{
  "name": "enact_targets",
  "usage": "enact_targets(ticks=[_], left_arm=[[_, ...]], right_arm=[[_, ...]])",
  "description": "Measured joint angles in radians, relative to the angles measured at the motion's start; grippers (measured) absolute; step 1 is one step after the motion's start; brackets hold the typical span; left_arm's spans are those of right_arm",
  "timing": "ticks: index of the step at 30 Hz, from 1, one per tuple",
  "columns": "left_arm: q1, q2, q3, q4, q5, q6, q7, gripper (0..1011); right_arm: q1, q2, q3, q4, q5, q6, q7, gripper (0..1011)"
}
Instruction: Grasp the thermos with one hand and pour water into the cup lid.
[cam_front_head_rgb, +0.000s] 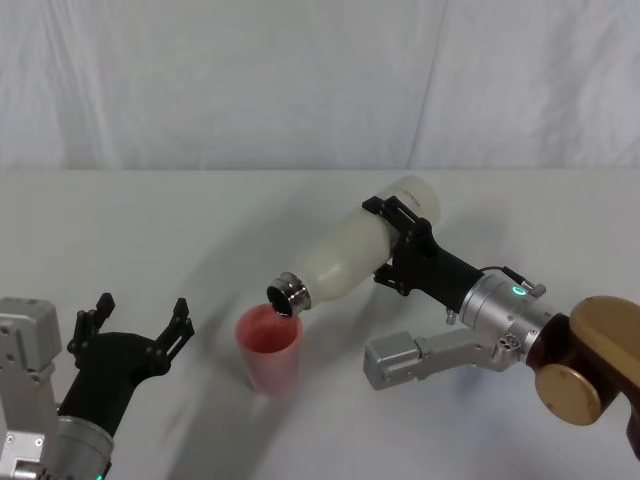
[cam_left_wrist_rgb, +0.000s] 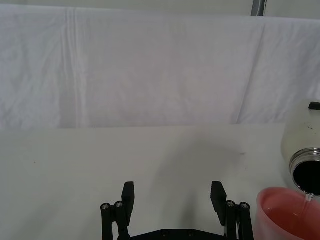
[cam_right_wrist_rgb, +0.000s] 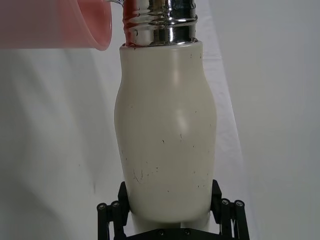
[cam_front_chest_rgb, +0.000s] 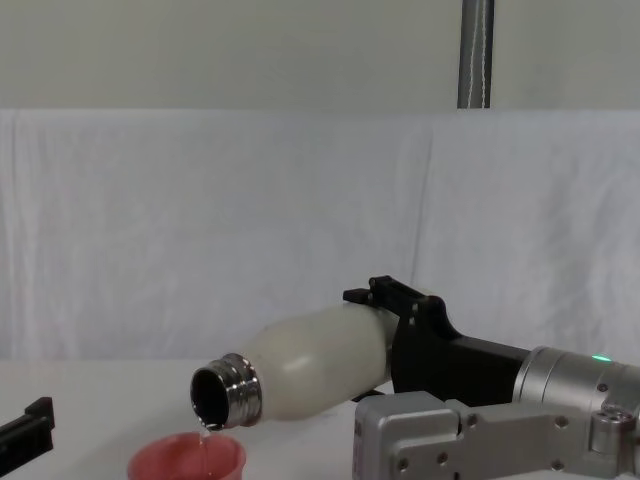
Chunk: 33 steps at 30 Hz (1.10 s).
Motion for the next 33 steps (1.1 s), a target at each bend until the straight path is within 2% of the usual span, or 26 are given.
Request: enact_targets(ticks=[17,26,33], left_arm=[[0.0,0.0,0.0,0.0,0.0,0.0,0.0,1001],[0.0,0.0,0.0,0.0,0.0,0.0,0.0,1001],[0.0,0.0,0.0,0.0,0.0,0.0,0.0,1001]], right_arm=[[-0.006,0.002,0.002,-0.001,0.005,0.001,-0.001,952],[-0.014,-0.003,0.016,-0.003,0.036,-0.004,0.015,952],[-0.029,-0.014,0.044,-0.007,0.095,-0.015,0.048,952]])
